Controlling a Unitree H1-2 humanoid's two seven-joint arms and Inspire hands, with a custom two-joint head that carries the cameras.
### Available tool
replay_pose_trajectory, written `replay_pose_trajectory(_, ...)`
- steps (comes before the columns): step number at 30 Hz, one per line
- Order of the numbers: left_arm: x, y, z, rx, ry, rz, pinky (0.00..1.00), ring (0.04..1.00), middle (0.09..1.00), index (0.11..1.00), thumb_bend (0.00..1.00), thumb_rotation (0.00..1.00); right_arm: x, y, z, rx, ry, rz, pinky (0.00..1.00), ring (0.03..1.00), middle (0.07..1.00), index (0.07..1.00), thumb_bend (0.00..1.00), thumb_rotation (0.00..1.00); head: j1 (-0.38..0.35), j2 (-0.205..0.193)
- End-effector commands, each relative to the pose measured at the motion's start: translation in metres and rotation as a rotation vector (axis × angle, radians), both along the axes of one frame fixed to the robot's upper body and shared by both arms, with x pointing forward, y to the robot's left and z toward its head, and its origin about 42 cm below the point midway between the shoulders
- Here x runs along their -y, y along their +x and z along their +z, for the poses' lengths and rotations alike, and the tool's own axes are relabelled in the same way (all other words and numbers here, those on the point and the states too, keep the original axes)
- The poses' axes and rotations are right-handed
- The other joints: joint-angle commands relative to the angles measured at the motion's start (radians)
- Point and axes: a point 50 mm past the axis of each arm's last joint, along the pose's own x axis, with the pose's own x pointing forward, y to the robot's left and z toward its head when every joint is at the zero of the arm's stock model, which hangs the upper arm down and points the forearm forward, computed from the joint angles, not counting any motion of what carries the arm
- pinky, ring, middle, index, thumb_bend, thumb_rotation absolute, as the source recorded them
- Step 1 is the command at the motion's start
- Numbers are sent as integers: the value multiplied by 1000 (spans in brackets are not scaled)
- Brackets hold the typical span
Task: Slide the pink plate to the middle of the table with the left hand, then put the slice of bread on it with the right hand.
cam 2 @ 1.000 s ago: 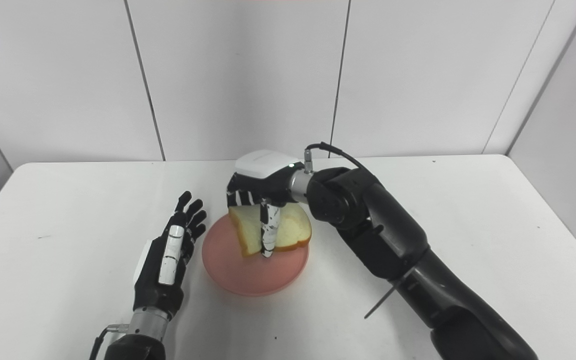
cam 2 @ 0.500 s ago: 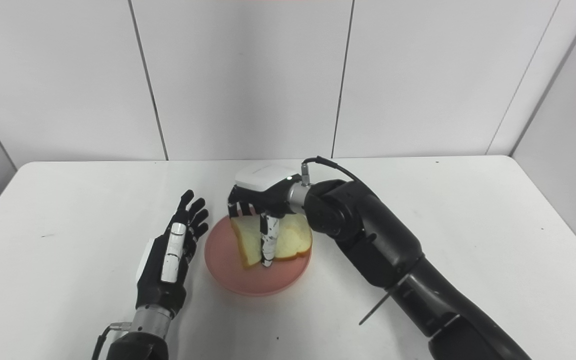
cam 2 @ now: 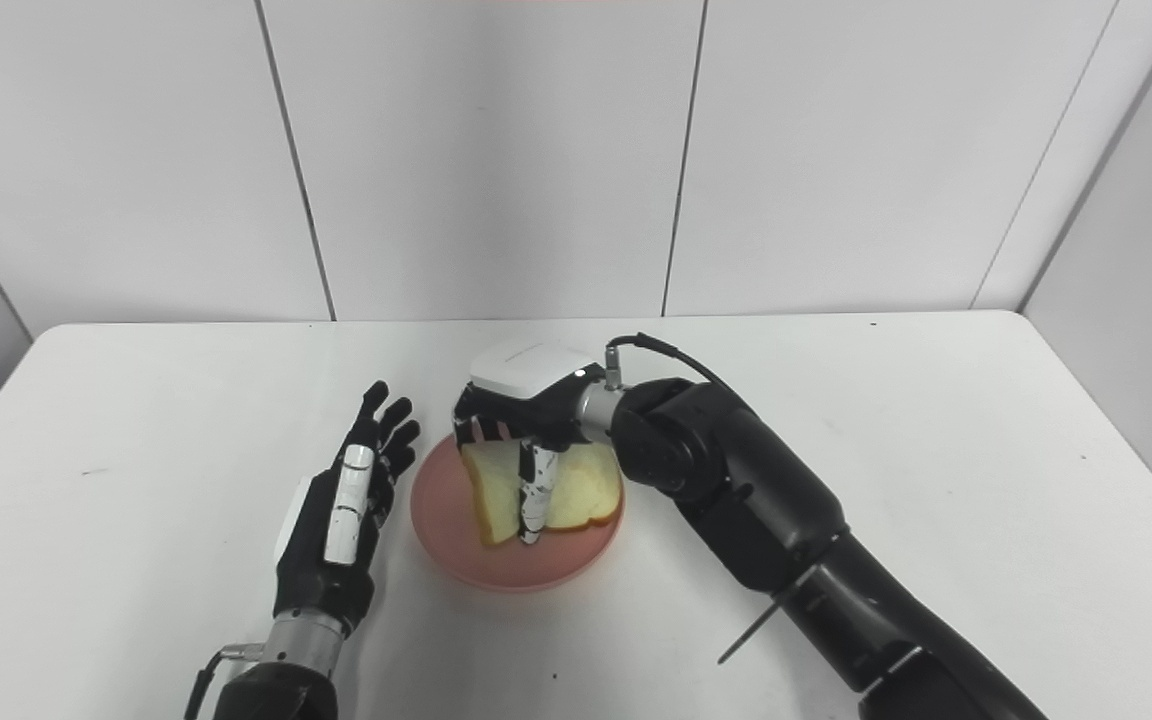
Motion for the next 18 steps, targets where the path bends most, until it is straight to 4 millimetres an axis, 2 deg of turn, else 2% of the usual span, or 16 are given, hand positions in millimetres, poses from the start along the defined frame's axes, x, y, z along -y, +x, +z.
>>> replay_pose_trajectory(1, 9, 4, 25, 80, -34, -7, 980, 943, 952, 966, 756, 919, -10, 1, 27, 69, 9, 23, 398, 463, 449, 533, 524, 0, 2, -1)
replay_pose_trajectory(2, 8, 5, 24, 87, -27, -7, 977, 943, 952, 966, 757, 920, -11, 0, 28, 76, 5, 22, 401, 470, 459, 569, 533, 0, 3, -2)
replay_pose_trajectory(4, 8, 6, 23, 93, -17, -6, 964, 941, 951, 966, 769, 925, -12, -1, 29, 89, 2, 21, 368, 459, 482, 699, 562, 0, 6, -3)
replay_pose_trajectory(7, 9, 6, 23, 89, -6, 0, 956, 941, 948, 960, 774, 932, -15, -3, 33, 105, -2, 19, 390, 498, 487, 731, 566, 0, 4, -4)
replay_pose_trajectory(8, 9, 6, 23, 85, -8, -3, 958, 941, 948, 959, 777, 932, -16, -4, 34, 108, -3, 18, 431, 543, 566, 736, 689, 84, 4, -4)
replay_pose_trajectory(10, 9, 6, 23, 77, -11, -7, 979, 949, 956, 965, 791, 929, -18, -4, 36, 111, -4, 15, 479, 595, 647, 744, 790, 161, 4, -3)
replay_pose_trajectory(12, 9, 5, 25, 82, -3, -11, 974, 951, 961, 971, 783, 938, -19, -4, 37, 106, -7, 7, 533, 650, 707, 750, 812, 189, 5, -3)
replay_pose_trajectory(18, 9, 3, 27, 77, -8, -14, 989, 961, 969, 976, 782, 943, -20, -5, 38, 103, -19, 15, 565, 678, 736, 759, 861, 216, 6, 0)
